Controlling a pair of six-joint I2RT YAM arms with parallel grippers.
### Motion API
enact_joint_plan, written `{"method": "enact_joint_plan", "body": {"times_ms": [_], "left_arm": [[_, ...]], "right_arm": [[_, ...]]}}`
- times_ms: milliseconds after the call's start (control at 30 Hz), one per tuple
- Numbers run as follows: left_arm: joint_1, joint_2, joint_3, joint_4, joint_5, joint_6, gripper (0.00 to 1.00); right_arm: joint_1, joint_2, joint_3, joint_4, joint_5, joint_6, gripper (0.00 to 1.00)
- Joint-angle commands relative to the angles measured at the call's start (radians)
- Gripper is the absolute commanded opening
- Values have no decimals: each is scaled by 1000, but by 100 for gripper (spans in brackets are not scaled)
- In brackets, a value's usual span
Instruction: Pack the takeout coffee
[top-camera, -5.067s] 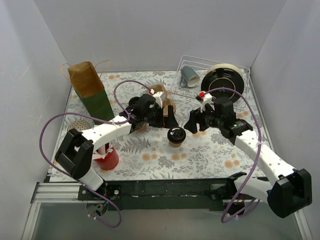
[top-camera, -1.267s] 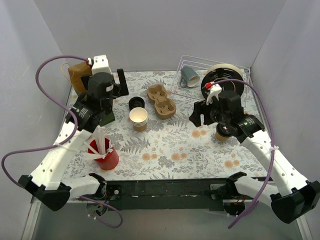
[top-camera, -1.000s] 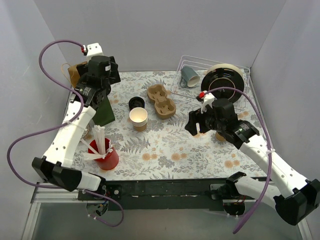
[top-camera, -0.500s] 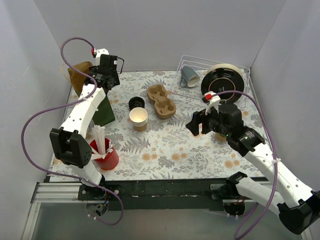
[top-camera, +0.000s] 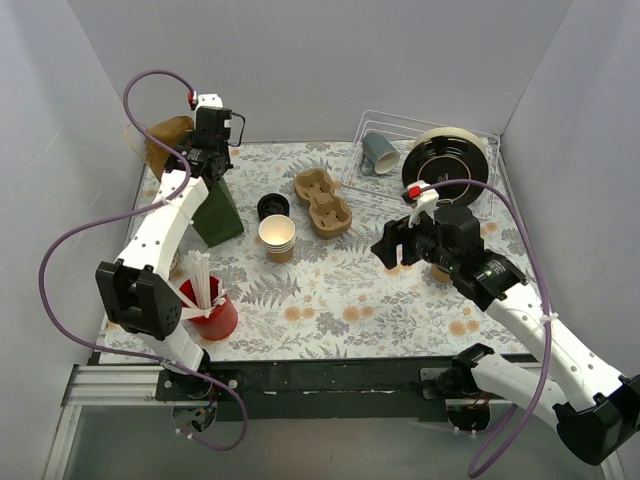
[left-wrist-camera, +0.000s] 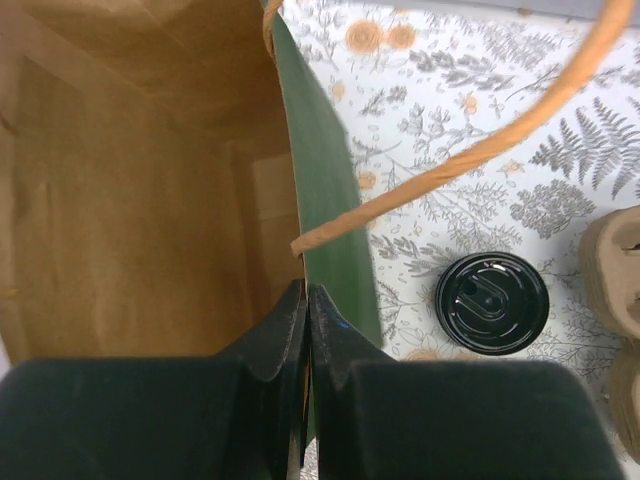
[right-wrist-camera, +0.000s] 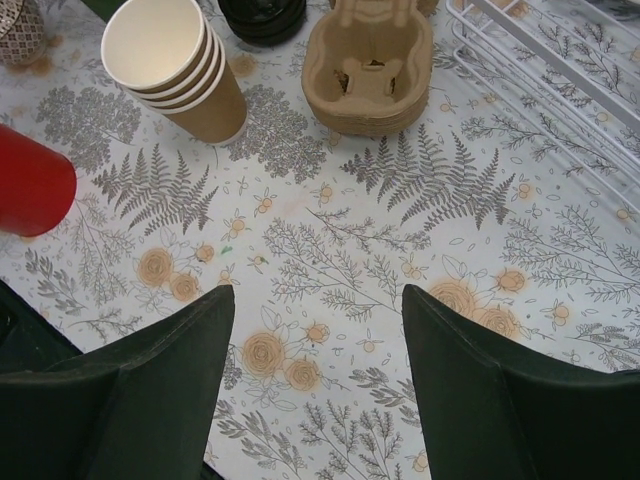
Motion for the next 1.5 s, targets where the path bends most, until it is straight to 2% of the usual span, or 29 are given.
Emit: {"method": "enact_joint_plan", "body": {"times_ms": [0, 167, 267, 300, 400, 433, 533, 567, 700, 867, 1133, 1467], "left_arm": [[3, -118, 107, 61, 20, 120, 0], [3, -157, 193, 46, 101, 203, 0], [-11, -232, 199, 54, 284, 220, 0], [-23, -255, 199, 61, 383, 227, 0], [-66, -331, 210, 68, 532, 260, 0], [-74, -365, 215, 68, 656, 261, 0], [-78, -411, 213, 75, 888, 231, 0], [-78, -437, 209, 77, 920, 221, 0], [-78, -505, 175, 80, 944, 181, 0], [-78, -580, 120, 66, 953, 183, 0], [-78, -707, 6, 26, 778, 168, 0], [-78, -813, -143, 72, 548, 129, 0]], "right_arm": [[1, 18, 48, 33, 21, 4, 75], [1, 30, 49, 54, 70, 2, 80], [1, 56, 86, 33, 82, 10, 81], [1, 67, 91, 26, 82, 13, 81], [1, 73, 109, 3, 82, 19, 81], [1, 72, 109, -3, 108, 21, 82], [1, 55, 101, 2, 124, 40, 85], [1, 49, 95, 11, 127, 44, 86], [0, 24, 36, 78, 163, 56, 86], [-3, 104, 43, 164, 177, 47, 77], [-37, 372, 189, 258, 140, 53, 63], [-37, 685, 333, 267, 154, -24, 58]]}}
